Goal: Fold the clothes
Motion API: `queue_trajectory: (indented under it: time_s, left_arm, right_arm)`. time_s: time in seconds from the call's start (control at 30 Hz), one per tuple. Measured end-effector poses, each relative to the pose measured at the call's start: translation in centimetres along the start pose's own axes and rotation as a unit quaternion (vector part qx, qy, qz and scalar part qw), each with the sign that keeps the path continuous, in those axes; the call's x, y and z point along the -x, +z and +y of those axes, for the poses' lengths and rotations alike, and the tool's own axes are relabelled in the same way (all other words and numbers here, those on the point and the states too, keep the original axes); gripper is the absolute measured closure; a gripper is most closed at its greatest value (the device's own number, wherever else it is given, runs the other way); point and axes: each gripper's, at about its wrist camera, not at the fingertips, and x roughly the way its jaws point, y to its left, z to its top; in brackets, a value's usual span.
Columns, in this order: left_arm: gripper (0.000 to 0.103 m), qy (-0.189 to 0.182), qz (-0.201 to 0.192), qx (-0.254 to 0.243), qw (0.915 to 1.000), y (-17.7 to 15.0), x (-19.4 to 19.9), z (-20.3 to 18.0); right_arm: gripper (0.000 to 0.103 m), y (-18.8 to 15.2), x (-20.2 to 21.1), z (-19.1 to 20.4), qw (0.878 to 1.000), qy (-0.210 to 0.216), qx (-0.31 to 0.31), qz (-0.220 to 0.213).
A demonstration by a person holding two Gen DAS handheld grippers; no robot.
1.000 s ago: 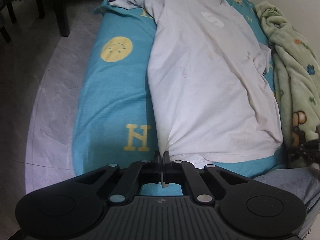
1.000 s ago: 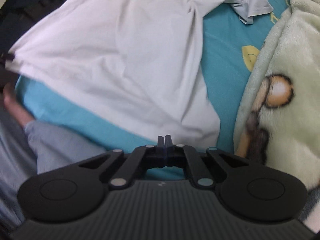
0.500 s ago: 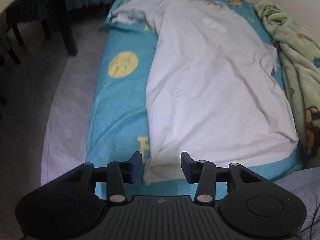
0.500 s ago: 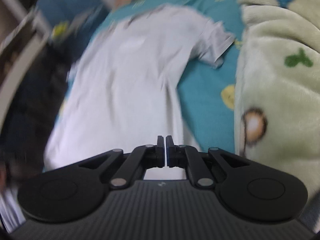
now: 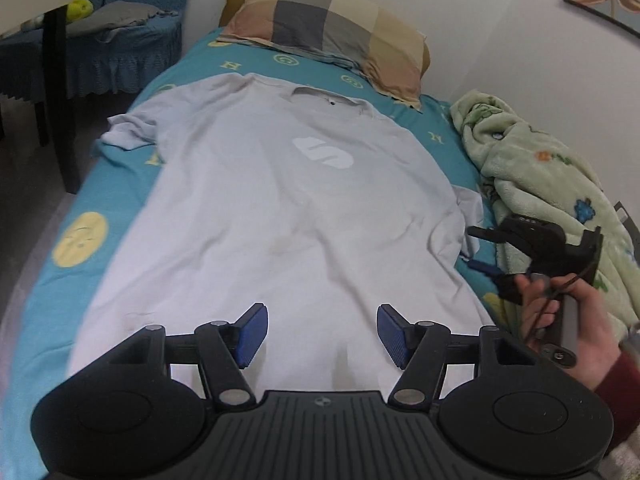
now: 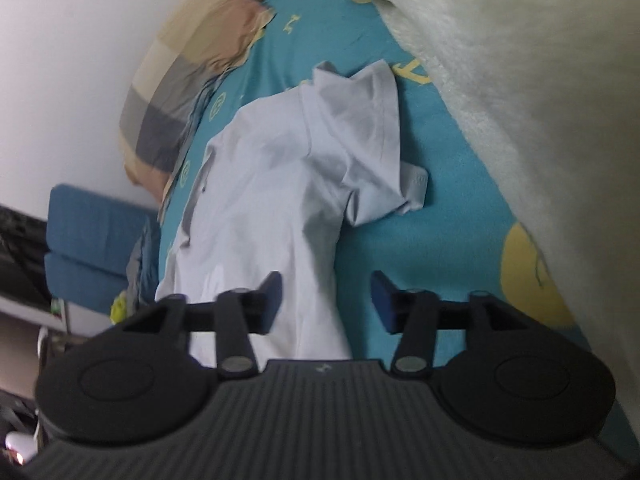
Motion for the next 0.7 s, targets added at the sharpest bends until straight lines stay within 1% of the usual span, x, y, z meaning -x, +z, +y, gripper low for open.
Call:
queue_trajectory:
  time_s: [0.03,0.07,0.1,0.17,0.23,0.37,0.4,0.43,0.47,0.5,0.53,0.57,0.6,0.63,0.67,0.7]
  left_arm:
    - [0.040,0.000,0.004,-0.001,1.0000,-0.2,-0.8,0.2]
    - [0.040,-0.001,0.008,-0.003,1.0000,-0.4,-1.7,0.5]
    - [0.039,-0.001,0.011,-0.004,0.9999,-0.6,-2.5,0.7]
    - [0.039,-0.002,0.019,-0.006,0.9998,-0.9,-4.2,1.2]
    - [0.039,-0.004,0.028,-0.002,0.9996,-1.2,-5.5,1.8]
    - [0.039,-0.010,0.031,0.016,0.9993,-1.3,-5.6,3.0]
    - [0.039,-0.009,0.029,0.016,0.9994,-1.4,-5.5,3.1]
    - [0.039,-0.009,0.028,0.016,0.9994,-1.4,-5.4,3.1]
    - [0.039,-0.009,0.027,0.016,0.9995,-1.4,-5.4,3.2]
    - [0.039,-0.009,0.027,0.018,0.9994,-1.5,-5.4,3.2]
    - [0.039,-0.010,0.027,0.021,0.9994,-1.5,-5.4,3.3]
    - [0.039,-0.011,0.026,0.023,0.9993,-1.4,-5.3,3.3]
    - [0.039,-0.010,0.024,0.023,0.9994,-1.4,-5.3,3.4]
    - [0.039,-0.008,0.021,0.022,0.9995,-1.3,-5.2,3.4]
    - [0.039,-0.007,0.020,0.021,0.9996,-1.3,-5.2,3.4]
    - [0.039,-0.005,0.020,0.020,0.9996,-1.3,-5.2,3.4]
  right_arm:
    - [0.047,0.3,-0.5,-0.2,1.000,-0.002,-0.008,-0.011]
    - [0.039,0.6,-1.0,-0.3,1.000,-0.004,-0.017,-0.022]
    - [0.034,0.8,-1.6,-0.4,0.999,-0.010,-0.025,-0.033]
    - [0.029,1.4,-2.8,-0.6,0.997,-0.027,-0.035,-0.056]
    - [0.028,2.2,-4.0,-0.7,0.995,-0.042,-0.041,-0.086]
    - [0.029,3.4,-5.5,-0.3,0.984,-0.054,-0.063,-0.155]
    - [0.035,3.8,-5.7,0.0,0.982,-0.056,-0.074,-0.167]
    - [0.047,4.4,-6.0,0.6,0.981,-0.066,-0.062,-0.172]
    - [0.082,5.1,-6.6,1.7,0.981,-0.091,-0.026,-0.167]
    - [0.095,5.9,-7.2,2.9,0.980,-0.120,0.016,-0.158]
    - [0.095,6.5,-7.6,3.8,0.977,-0.136,0.045,-0.155]
    - [0.096,7.1,-7.6,4.8,0.975,-0.138,0.068,-0.160]
    - [0.096,7.6,-7.3,6.0,0.970,-0.136,0.102,-0.175]
    - [0.096,8.1,-7.0,7.4,0.959,-0.140,0.148,-0.198]
    - [0.096,8.5,-6.6,8.8,0.943,-0.146,0.198,-0.223]
    - [0.096,9.0,-6.6,9.7,0.930,-0.158,0.234,-0.236]
